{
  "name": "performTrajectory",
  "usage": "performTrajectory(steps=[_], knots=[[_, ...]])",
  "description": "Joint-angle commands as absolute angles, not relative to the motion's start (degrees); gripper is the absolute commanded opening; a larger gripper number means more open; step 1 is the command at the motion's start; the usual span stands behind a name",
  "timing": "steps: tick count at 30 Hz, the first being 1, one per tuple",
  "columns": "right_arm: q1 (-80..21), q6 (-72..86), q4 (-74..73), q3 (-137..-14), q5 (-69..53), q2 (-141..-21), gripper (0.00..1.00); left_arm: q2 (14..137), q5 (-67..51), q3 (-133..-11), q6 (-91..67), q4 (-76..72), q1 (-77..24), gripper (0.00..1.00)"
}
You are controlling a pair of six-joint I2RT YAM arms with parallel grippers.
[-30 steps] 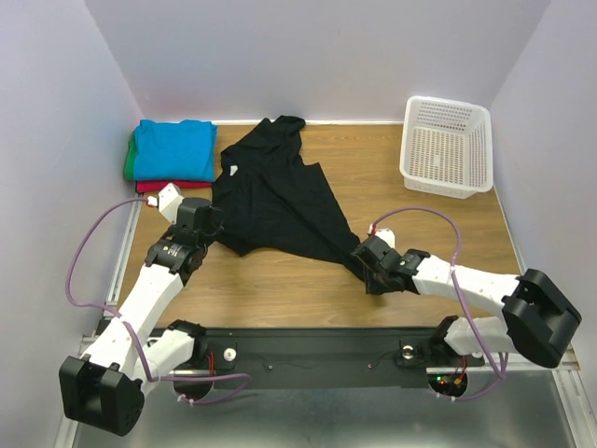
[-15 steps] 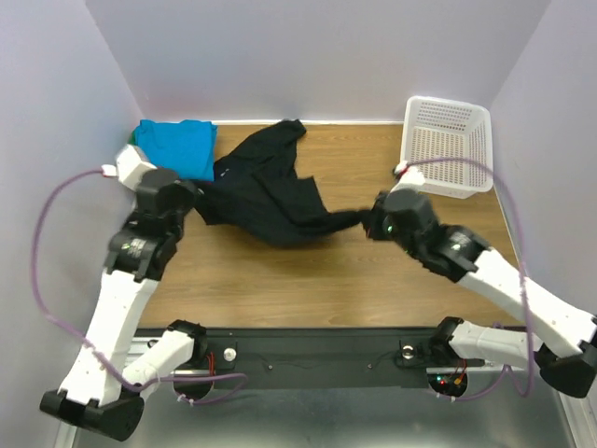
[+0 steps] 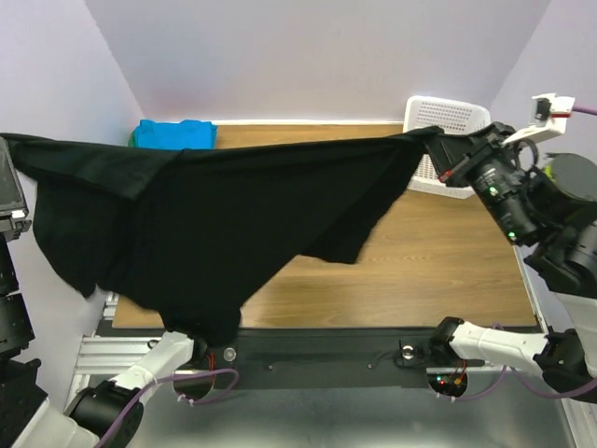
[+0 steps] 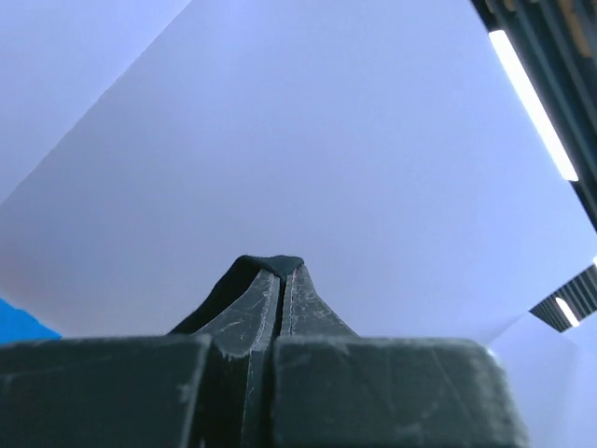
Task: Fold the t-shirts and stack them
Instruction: Flatten the tshirt out
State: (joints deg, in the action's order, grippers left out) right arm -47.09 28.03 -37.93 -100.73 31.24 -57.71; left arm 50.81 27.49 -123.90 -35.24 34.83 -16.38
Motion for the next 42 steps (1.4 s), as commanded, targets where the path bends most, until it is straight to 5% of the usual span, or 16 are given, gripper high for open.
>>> performTrajectory(steps=[1, 16, 33, 42], knots=[[-47.37, 26.01, -37.88, -104.41, 26.63, -57.48, 0.01, 54.23, 23.47, -123.93, -32.78, 32.43, -16.08, 0.0], [-47.37, 26.37, -37.88, -105.12, 27.34, -55.2, 0.0, 56.78, 20.57, -123.05, -32.52, 31.56, -16.08, 0.0], [-47.37, 30.49, -37.97, -103.19, 11.34, -49.48, 0.0, 47.55, 9.84, -120.94, -33.22, 27.25, -16.08, 0.0], [-47.29, 28.22, -37.97, -98.62, 27.56, -53.78, 0.01, 49.3, 12.47, -109.1, -31.56, 21.29, -16.08, 0.0]])
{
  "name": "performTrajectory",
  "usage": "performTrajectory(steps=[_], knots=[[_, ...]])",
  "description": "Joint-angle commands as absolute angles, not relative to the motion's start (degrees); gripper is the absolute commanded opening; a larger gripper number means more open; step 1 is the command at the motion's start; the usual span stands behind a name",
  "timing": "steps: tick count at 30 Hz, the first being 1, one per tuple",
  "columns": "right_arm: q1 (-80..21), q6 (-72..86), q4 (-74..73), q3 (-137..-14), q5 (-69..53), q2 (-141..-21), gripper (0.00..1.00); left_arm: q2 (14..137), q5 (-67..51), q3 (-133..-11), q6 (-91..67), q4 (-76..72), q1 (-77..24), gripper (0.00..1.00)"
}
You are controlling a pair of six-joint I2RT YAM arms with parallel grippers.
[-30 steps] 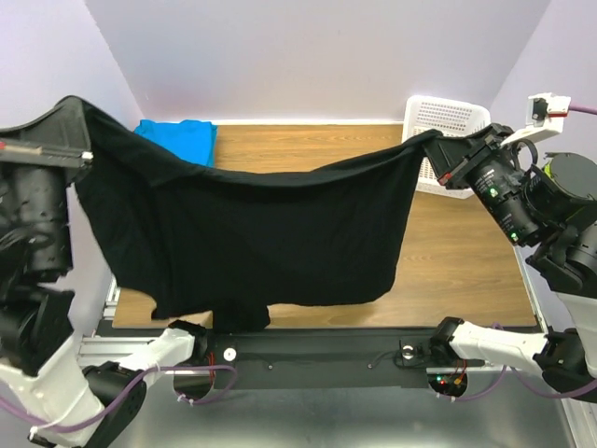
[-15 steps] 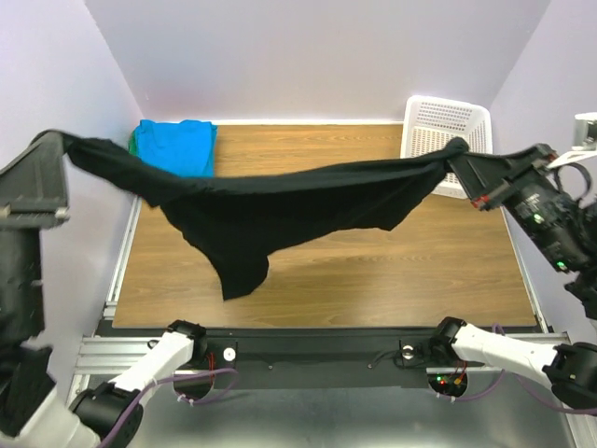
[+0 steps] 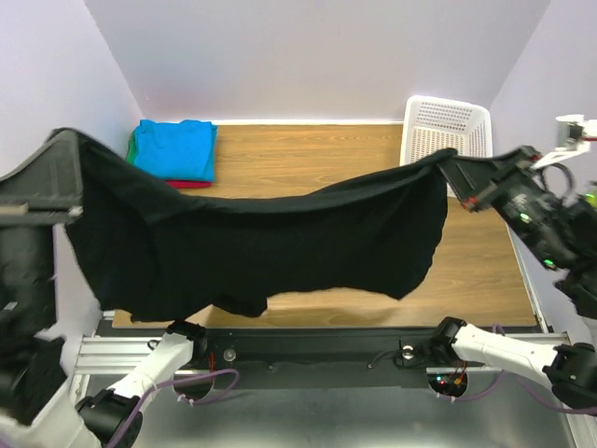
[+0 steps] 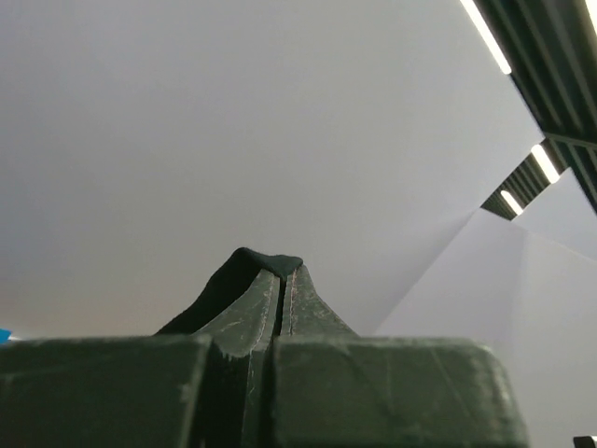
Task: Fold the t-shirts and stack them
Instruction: Flatten the tshirt out
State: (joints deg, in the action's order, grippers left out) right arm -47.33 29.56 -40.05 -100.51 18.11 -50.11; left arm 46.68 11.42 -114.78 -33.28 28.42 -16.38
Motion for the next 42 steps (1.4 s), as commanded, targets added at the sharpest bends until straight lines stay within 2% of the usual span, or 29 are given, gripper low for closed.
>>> performTrajectory(steps=[1, 2, 6, 7, 8, 10, 11, 13, 14, 16, 17, 20, 25, 29, 30, 32, 33, 35, 36, 37, 42], knots=[[-47.37, 28.13, -37.88, -97.22, 30.29, -54.92, 0.0, 50.18, 13.18, -107.42, -31.38, 20.49, -16.08, 0.0], [-47.37, 28.39, -37.88, -96.69, 37.63, -58.06, 0.0, 52.97, 14.84, -106.1, -31.38, 19.87, -16.08, 0.0], [-47.29, 28.57, -37.71, -96.85, 54.62, -68.25, 0.0, 63.76, 18.36, -105.81, -30.06, 19.69, -15.91, 0.0], [-46.85, 26.91, -36.75, -97.81, 55.54, -70.29, 0.0, 65.98, 18.72, -106.6, -29.36, 18.64, -15.65, 0.0], [-45.71, 26.11, -36.22, -98.87, 55.29, -72.05, 0.01, 68.27, 18.37, -107.92, -29.09, 18.11, -13.9, 0.0], [-37.3, 24.96, -34.81, -104.13, 43.64, -77.68, 0.0, 75.73, 13.82, -115.63, -29.09, 18.01, -10.74, 0.0], [-31.18, 25.13, -34.2, -107.8, 36.2, -79.61, 0.0, 81.07, 9.45, -123.41, -29.61, 18.54, -7.94, 0.0], [-28.05, 23.65, -32.09, -111.86, 33.4, -85.04, 0.0, 86.37, 6.95, -132.49, -29.53, 20.64, -5.99, 0.0], [-26.47, 23.03, -32.08, -114.49, 31.22, -86.73, 0.0, 91.09, 4.68, -141.5, -29.18, 21.52, -5.11, 0.0], [-25.76, 21.8, -31.64, -121.24, 28.49, -90.33, 0.0, 93.77, 3.08, -147.28, -28.22, 21.36, -4.57, 0.0], [-25.58, 21.45, -31.47, -123.29, 27.61, -91.13, 0.0, 94.21, 1.95, -148.17, -28.04, 20.14, -4.22, 0.0], [-24.96, 19.87, -31.29, -129.45, 25.67, -93.07, 0.0, 90.1, -1.82, -141.0, -27.95, 11.63, -3.43, 0.0], [-24.7, 19.42, -31.11, -124.65, 24.34, -89.57, 0.01, 87.63, -3.6, -137.74, -26.29, 11.68, -3.16, 0.0], [-24.43, 19.08, -29.71, -113.23, 24.52, -84.91, 0.01, 80.27, -5.1, -120.9, -25.05, 9.68, -3.16, 0.0], [-24.43, 18.9, -28.31, -107.11, 23.83, -82.55, 0.0, 75.28, -4.23, -109.54, -24.79, 7.14, -3.16, 0.0], [-24.43, 19.25, -26.64, -100.15, 22.95, -79.91, 0.0, 69.29, -2.99, -96.13, -25.22, 3.1, -3.16, 0.0], [-24.43, 19.25, -25.15, -93.49, 21.63, -78.76, 0.0, 63.52, -1.86, -83.27, -25.75, 1.16, -3.16, 0.0], [-24.43, 20.47, -23.74, -85.55, 19.52, -74.72, 0.0, 58.21, -1.32, -71.34, -29.25, -2.63, -3.16, 0.0], [-24.43, 21.09, -22.51, -82.04, 17.86, -73.49, 0.0, 53.4, -1.84, -60.4, -30.49, -4.72, -3.16, 0.0], [-24.43, 22.83, -22.33, -74.52, 17.32, -70.87, 0.0, 51.26, -2.72, -55.42, -33.8, -5.27, -3.16, 0.0], [-24.43, 28.92, -21.45, -53.38, 13.36, -63.12, 0.0, 36.76, -6.23, -29.65, -41.56, -4.31, -3.25, 0.0]])
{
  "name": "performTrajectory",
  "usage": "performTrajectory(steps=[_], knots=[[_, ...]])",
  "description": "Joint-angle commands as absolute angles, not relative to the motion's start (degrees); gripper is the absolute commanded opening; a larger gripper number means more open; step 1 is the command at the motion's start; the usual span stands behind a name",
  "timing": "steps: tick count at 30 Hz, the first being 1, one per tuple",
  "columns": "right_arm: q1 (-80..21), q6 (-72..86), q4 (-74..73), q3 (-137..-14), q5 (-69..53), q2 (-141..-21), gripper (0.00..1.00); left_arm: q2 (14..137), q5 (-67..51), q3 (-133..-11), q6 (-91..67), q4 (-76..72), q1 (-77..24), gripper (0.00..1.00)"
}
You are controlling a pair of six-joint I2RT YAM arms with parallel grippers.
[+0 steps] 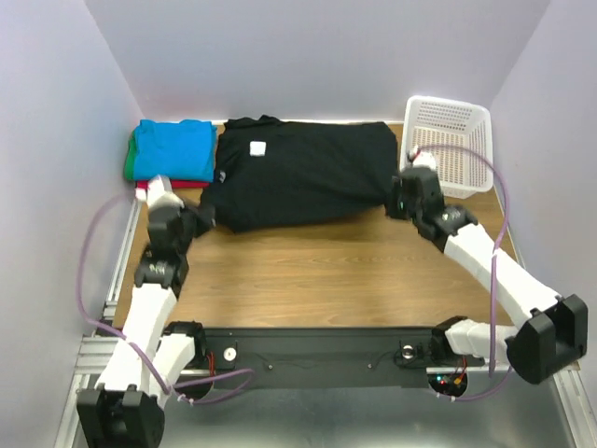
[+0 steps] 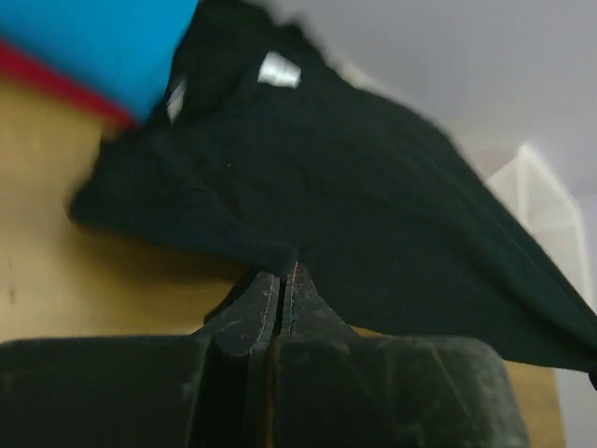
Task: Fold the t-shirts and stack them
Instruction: Flatten the tshirt out
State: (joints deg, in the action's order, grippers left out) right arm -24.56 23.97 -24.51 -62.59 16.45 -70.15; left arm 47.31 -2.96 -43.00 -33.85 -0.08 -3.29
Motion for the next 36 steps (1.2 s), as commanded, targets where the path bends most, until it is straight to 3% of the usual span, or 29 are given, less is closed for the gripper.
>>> performTrajectory(steps=[1, 7, 15, 23, 28, 36], knots=[[-24.43, 31.09, -21.18, -47.17, 13.1, -62.06, 0.0, 34.82, -6.85, -27.01, -42.44, -3.61, -3.25, 0.0], [-24.35, 38.66, -20.83, -31.06, 12.74, -56.69, 0.0, 25.93, -6.67, -13.82, -48.33, 5.09, -3.86, 0.0], [-24.43, 45.96, -21.01, -22.78, 12.13, -52.56, 0.01, 27.59, -1.76, -12.66, -52.38, 12.3, -3.87, 0.0], [-24.43, 48.17, -24.87, -27.49, 11.07, -51.86, 0.01, 21.98, -1.67, -18.09, -56.95, 19.94, -3.87, 0.0], [-24.43, 47.72, -35.04, -34.45, 22.29, -51.95, 0.01, 19.95, 9.74, -30.3, -59.84, 33.45, -3.87, 0.0], [-24.35, 51.67, -39.2, -31.99, 21.1, -49.92, 0.05, 24.69, 10.64, -31.99, -62.05, 37.44, -3.87, 0.0]])
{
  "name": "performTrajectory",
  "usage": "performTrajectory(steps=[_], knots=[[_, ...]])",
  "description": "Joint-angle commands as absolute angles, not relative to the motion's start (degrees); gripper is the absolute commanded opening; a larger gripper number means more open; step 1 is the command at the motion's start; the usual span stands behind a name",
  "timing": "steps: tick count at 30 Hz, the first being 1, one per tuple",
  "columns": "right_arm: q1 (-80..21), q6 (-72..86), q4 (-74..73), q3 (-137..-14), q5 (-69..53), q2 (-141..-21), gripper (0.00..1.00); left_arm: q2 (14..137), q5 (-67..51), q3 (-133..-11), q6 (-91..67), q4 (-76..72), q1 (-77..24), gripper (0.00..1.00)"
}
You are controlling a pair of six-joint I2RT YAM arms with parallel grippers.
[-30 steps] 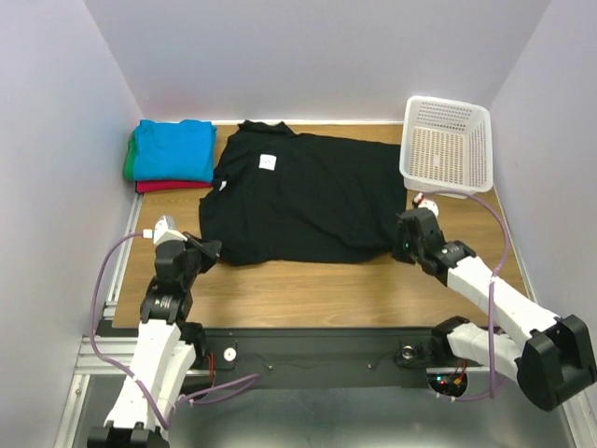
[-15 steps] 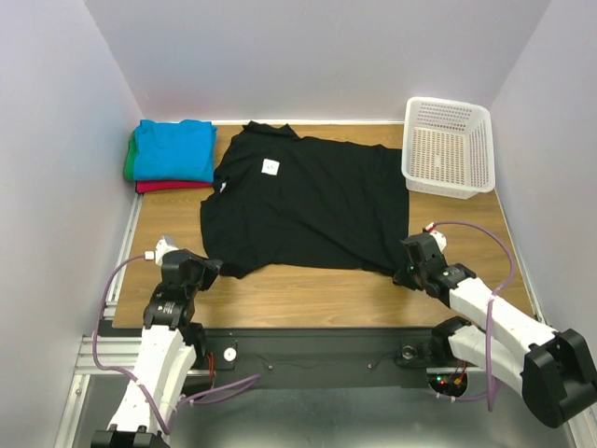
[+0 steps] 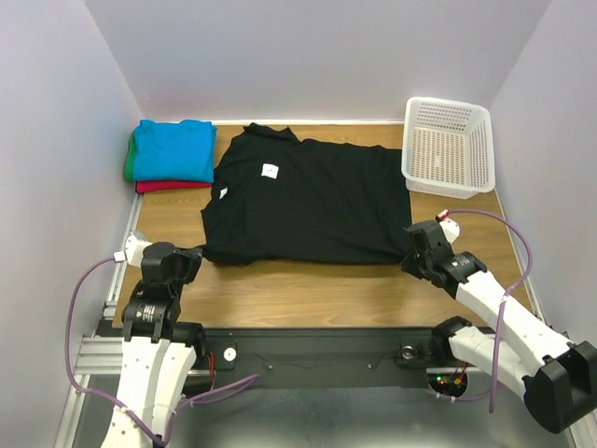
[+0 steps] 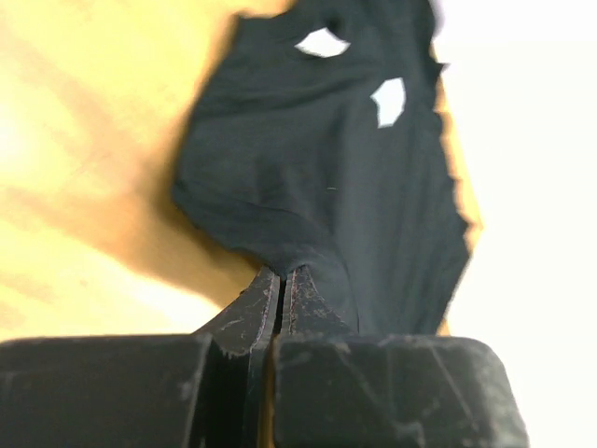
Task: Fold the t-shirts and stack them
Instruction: Flatten the tshirt out
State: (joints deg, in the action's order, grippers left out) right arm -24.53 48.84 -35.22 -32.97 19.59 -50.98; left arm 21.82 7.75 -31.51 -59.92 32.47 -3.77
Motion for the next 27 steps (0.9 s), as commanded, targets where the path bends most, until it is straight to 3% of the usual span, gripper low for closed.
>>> performTrajectory(steps=[1, 7, 8, 10, 12, 13, 15, 16, 19, 20, 27], knots=[[-24.35, 53.42, -39.81, -31.21, 20.75, -49.57, 0.05, 24.87, 10.63, -32.25, -62.4, 37.96, -3.87, 0.0], [-24.43, 58.7, -42.35, -29.88, 17.75, -50.36, 0.07, 24.52, 8.88, -29.54, -64.33, 39.02, -3.87, 0.0], [-24.35, 59.58, -42.45, -29.88, 17.84, -50.8, 0.16, 24.52, 8.27, -29.1, -64.34, 38.76, -3.87, 0.0], [-24.35, 60.29, -43.76, -30.23, 18.02, -52.81, 0.23, 25.31, 7.56, -28.92, -64.42, 39.89, -3.87, 0.0], [-24.35, 62.66, -44.91, -30.41, 18.81, -53.7, 0.37, 26.1, 9.48, -30.67, -65.82, 42.44, -3.87, 0.0], [-24.35, 63.36, -45.96, -30.24, 18.98, -53.7, 0.5, 26.19, 10.19, -32.59, -65.57, 44.28, -3.87, 0.18], [-24.35, 63.9, -46.93, -30.32, 19.25, -52.92, 0.62, 25.15, 11.77, -34.27, -65.3, 45.61, -3.87, 0.45], [-24.35, 63.9, -47.8, -30.76, 19.6, -51.61, 0.74, 24.35, 12.56, -36.02, -65.74, 47.18, -3.87, 0.77], [-24.35, 62.41, -49.47, -33.99, 20.21, -48.88, 0.9, 20.75, 14.76, -39.01, -66.27, 49.38, -3.87, 0.87], [-24.35, 61.62, -50.18, -35.06, 21.0, -47.39, 1.0, 19.87, 15.2, -39.72, -66.44, 49.83, -3.87, 0.97], [-24.35, 54.59, -49.67, -43.32, 20.66, -49.47, 1.0, 19.68, 13.28, -41.84, -64.43, 45.46, -3.87, 0.99]])
